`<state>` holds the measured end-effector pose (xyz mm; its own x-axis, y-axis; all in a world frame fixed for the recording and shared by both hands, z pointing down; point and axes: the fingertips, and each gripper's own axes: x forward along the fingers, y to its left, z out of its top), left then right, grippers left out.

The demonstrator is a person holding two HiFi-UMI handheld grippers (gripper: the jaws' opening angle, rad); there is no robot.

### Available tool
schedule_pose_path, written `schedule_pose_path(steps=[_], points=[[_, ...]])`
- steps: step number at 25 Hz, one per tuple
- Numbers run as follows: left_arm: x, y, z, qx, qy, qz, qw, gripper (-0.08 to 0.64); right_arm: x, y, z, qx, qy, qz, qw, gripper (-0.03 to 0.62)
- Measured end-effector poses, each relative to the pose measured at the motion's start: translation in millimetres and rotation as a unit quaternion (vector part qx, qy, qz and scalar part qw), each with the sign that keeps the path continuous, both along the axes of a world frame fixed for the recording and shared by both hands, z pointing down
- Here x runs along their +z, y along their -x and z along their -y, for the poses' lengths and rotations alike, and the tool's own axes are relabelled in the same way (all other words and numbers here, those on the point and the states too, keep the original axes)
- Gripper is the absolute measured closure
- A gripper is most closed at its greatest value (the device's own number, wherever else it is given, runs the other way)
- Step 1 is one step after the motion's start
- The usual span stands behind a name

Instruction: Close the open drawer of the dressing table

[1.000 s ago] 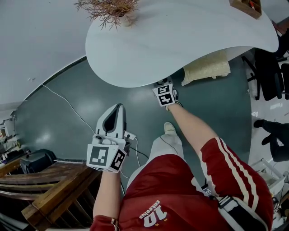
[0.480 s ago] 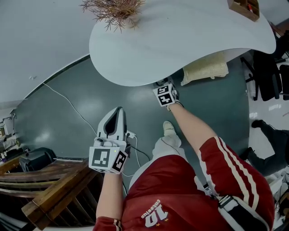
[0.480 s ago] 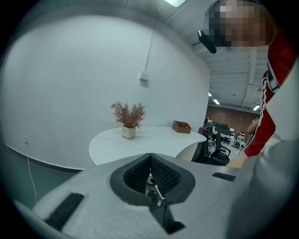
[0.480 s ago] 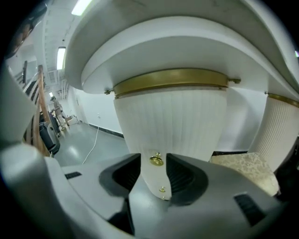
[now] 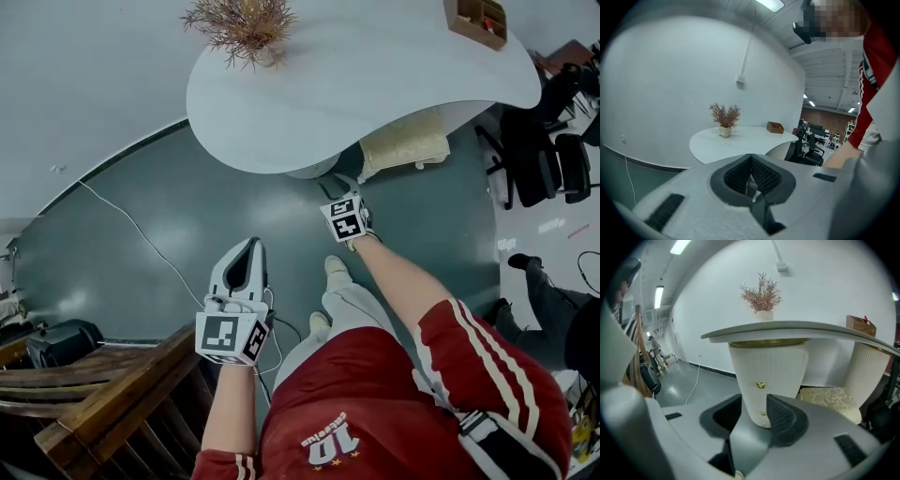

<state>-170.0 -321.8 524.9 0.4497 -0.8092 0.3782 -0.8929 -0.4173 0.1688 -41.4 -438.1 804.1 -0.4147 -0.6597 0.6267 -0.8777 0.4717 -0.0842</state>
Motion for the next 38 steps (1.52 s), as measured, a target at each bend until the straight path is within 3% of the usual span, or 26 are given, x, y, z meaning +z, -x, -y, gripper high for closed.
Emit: schedule_pose_path(steps=[7,13,22,25,29,38], points=[[-15.1,36.1,-46.3,-0.001,-0.014,0.003,0.9999,0.555,-41.6,-7.2,-54.8,0.025,0.005,0.004,1.0,0.436],[-43.2,61.2,-79.4,0.006,-0.048,0.01,0.9988,0.555,-93.4,-6.5,-93.5,0.032,-0.033,0.002,0.999,0.443],[-108.6,98.2,-151.0,-0.013,-0.099,-0.017,0.9948,0.555,-188.2,2.8,-165.5,0.009,-0.09,0.008,0.996,0.44],[-133.1,94.4,-171.4,0.003,-0.119,-0.041,0.9921,0.555,-212.0,7.3,-189.1,0.002,-0.113,0.012,0.993,0.44],[-169.3,82.0,-193.3,0.034,-0.159,-0.031,0.9863,0.555,-248.5,11.8,-218.3,0.006,-0.135,0.026,0.991,0.44],[-218.0,82.5,-245.4,0.044,-0.196,-0.051,0.9784,0.555,-351.9,11.5,-270.5,0.01,-0.18,0.051,0.982,0.442]])
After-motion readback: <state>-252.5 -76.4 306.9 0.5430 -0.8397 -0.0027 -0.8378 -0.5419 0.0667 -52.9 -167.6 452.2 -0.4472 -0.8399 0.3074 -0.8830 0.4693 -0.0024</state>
